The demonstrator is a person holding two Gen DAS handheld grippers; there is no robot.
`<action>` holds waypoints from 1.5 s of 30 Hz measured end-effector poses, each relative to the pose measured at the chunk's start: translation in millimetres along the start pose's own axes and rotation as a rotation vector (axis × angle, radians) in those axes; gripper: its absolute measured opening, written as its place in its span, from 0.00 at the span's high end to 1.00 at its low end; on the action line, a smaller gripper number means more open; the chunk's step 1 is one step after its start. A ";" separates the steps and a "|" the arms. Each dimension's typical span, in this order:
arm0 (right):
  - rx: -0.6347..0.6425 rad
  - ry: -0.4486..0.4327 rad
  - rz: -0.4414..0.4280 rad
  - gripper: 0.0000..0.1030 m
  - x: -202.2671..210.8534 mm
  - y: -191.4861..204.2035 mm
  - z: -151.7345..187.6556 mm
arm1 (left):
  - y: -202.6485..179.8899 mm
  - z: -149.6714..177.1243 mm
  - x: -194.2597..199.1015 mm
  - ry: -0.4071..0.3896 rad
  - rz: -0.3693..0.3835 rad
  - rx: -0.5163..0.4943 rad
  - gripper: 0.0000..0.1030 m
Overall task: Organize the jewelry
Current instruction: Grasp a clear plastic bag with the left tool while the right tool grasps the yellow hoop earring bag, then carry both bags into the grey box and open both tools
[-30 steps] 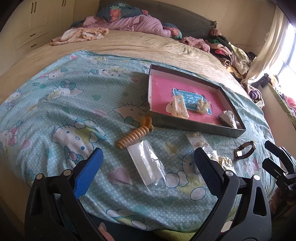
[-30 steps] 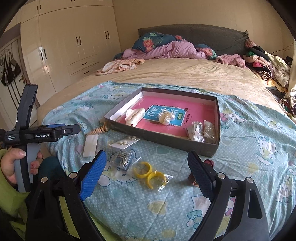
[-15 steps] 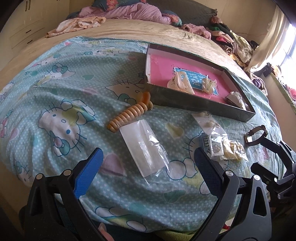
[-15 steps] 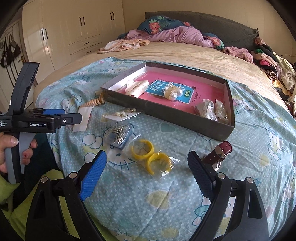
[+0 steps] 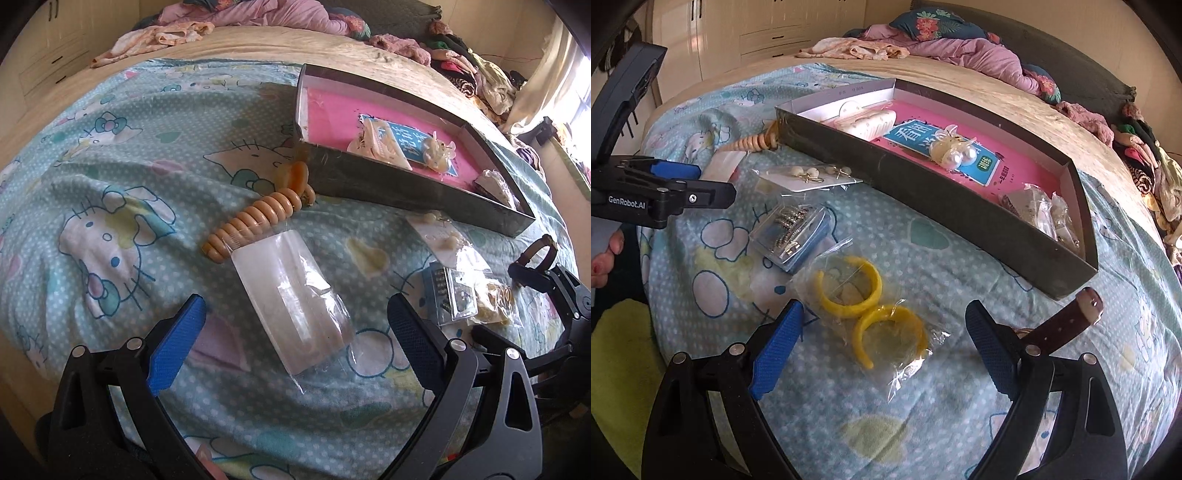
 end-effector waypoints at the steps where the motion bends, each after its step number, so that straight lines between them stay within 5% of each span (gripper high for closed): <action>1: 0.001 0.002 -0.010 0.14 -3.1 -0.5 -0.9 | 0.8 -0.6 -1.3 0.001 -0.001 0.004 0.11; 6: -0.018 0.002 -0.050 0.15 -14.3 -3.4 -4.8 | 2.5 -1.5 -8.0 0.007 -0.007 0.017 0.11; 10: -0.020 -0.011 -0.051 0.18 -13.2 -2.0 -5.5 | 2.5 -1.5 -12.0 0.015 -0.022 0.017 0.21; 14: -0.023 -0.028 -0.080 0.41 -8.1 3.5 -4.5 | -0.1 -2.2 -12.6 0.014 -0.035 -0.003 0.35; 17: -0.008 -0.039 -0.093 0.55 -3.2 10.2 -4.5 | -3.8 -2.2 -11.2 0.009 -0.032 -0.025 0.57; 24: -0.039 -0.062 -0.121 0.59 16.8 12.5 -1.0 | -11.5 -1.0 1.1 -0.014 0.014 -0.053 0.66; 45: -0.122 -0.277 -0.154 0.59 101.0 2.2 -43.7 | -45.9 -30.2 81.5 -0.186 0.128 -0.111 0.68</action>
Point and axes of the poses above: each gripper's, at about its wrist camera, not at the fingertips, and x roughly against the way its jaws point, y to its left, z to its underside, the point moved 9 cm from there along -x, roughly the way its jaws point, and after that the axes turned 1 degree about y, right-handed, at the moved point
